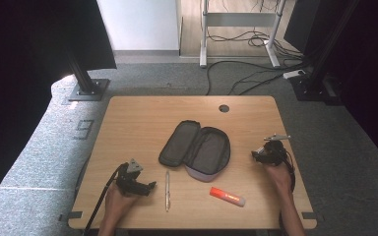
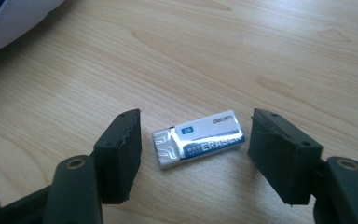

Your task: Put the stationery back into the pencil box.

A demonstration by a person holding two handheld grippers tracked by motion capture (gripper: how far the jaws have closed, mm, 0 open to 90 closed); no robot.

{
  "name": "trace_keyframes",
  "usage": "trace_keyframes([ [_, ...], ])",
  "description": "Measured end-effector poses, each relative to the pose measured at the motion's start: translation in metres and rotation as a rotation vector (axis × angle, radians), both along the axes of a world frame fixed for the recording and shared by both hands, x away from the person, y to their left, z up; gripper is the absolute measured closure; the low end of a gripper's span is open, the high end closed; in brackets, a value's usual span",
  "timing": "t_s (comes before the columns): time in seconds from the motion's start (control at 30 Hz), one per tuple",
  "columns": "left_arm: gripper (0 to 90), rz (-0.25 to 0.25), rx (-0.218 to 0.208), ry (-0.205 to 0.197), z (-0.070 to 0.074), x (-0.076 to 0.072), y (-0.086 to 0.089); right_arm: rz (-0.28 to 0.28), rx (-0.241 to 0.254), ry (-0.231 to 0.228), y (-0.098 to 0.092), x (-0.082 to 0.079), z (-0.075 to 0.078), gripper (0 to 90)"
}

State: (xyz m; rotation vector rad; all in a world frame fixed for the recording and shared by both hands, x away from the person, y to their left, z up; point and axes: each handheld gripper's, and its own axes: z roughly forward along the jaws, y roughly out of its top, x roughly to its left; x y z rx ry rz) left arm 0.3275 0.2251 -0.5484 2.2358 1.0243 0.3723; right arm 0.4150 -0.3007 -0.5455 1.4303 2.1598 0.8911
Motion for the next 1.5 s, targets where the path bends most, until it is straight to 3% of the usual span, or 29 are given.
trace_keyframes([
  [0.1, 0.0, 0.0, 0.001, 0.0, 0.0, 0.0, 0.0, -0.002, 0.005, -0.006, 0.0, -0.001, 0.0, 43.5],
  [0.37, 0.0, 0.0, 0.0, 0.0, 0.0, 0.0, 0.0, -0.033, 0.001, 0.003, 0.004, -0.002, 0.002, 45.1],
  [0.57, 0.0, 0.0, 0.0, 0.0, 0.0, 0.0, 0.0, -0.027, 0.013, -0.01, 0.005, -0.005, 0.008, 45.2],
  [1.07, 0.0, -0.001, 0.0, 0.0, 0.0, 0.0, 0.0, 0.035, 0.051, -0.04, 0.017, -0.01, 0.031, 45.2],
  [1.5, 0.0, -0.001, 0.0, 0.0, 0.0, 0.0, 0.0, 0.084, 0.056, -0.064, 0.036, -0.01, 0.049, 45.2],
])
